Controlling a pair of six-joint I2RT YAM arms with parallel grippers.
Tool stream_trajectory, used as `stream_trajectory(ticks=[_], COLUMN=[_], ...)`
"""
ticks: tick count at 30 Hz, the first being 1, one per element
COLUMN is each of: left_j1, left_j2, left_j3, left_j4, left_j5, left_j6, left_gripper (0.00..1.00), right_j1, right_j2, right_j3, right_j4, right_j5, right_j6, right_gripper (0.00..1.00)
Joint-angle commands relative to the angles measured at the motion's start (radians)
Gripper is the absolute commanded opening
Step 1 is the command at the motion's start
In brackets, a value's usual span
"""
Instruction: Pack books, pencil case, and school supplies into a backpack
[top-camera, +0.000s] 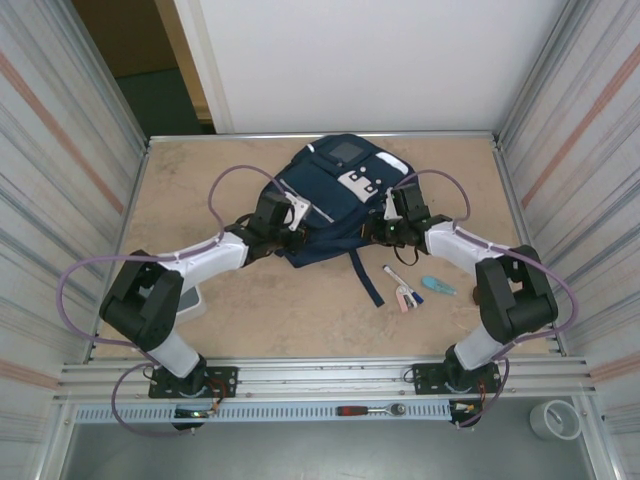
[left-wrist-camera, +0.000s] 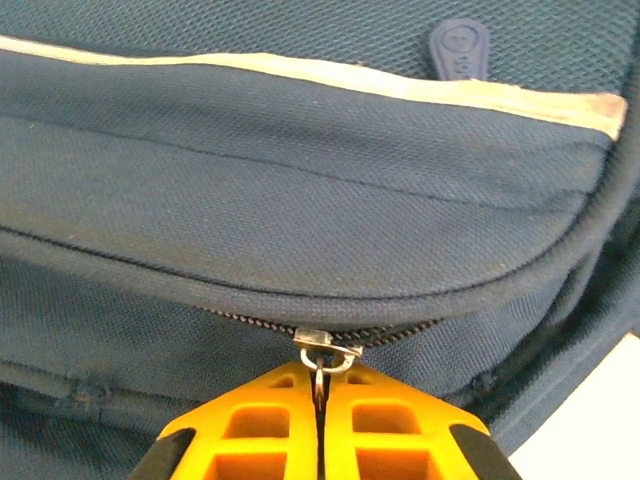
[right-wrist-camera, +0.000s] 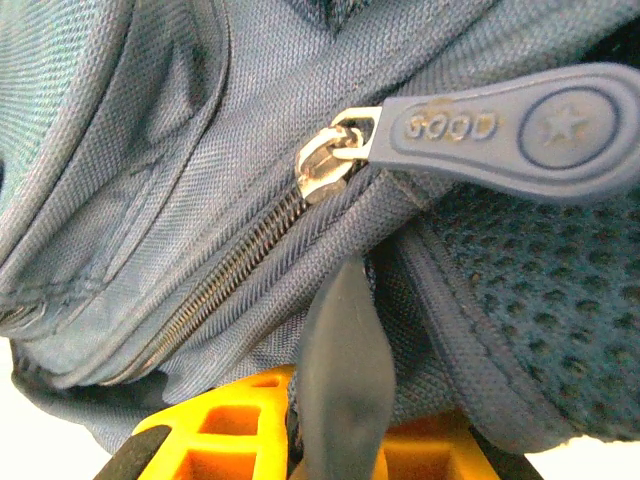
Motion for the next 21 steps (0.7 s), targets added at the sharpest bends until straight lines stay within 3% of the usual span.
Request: stream_trajectory(ticks=[1, 13, 17, 21], left_j1=[-0.032, -0.173, -0.178, -0.183], left_j2=[-0.059, -0.069, -0.042, -0.025], left_j3=[0.019, -0.013, 0.015, 0.043], left_j4=[-0.091, -0.082, -0.066, -0.047], left_j5=[-0.037, -0.026, -0.016, -0.016], left_j6=[0.021, -0.039, -0.054, -0.075], left_gripper=[0.0, 0.0, 0.0, 0.0], right_j1=[-0.034, 0.008, -0.01, -0.032], right_j2=[0.038, 0.208, 0.226, 0.127], right_j3=[0.073, 0.268, 0.35, 0.278], right_j4=[-0.027, -0.037, -0.112, -0.104], right_j5=[0.002, -0.126, -0.112, -0.069], right_j6=[-0.061, -0.069, -0.093, -0.068], right_gripper=[0.0, 0.03, 0.22, 0.44])
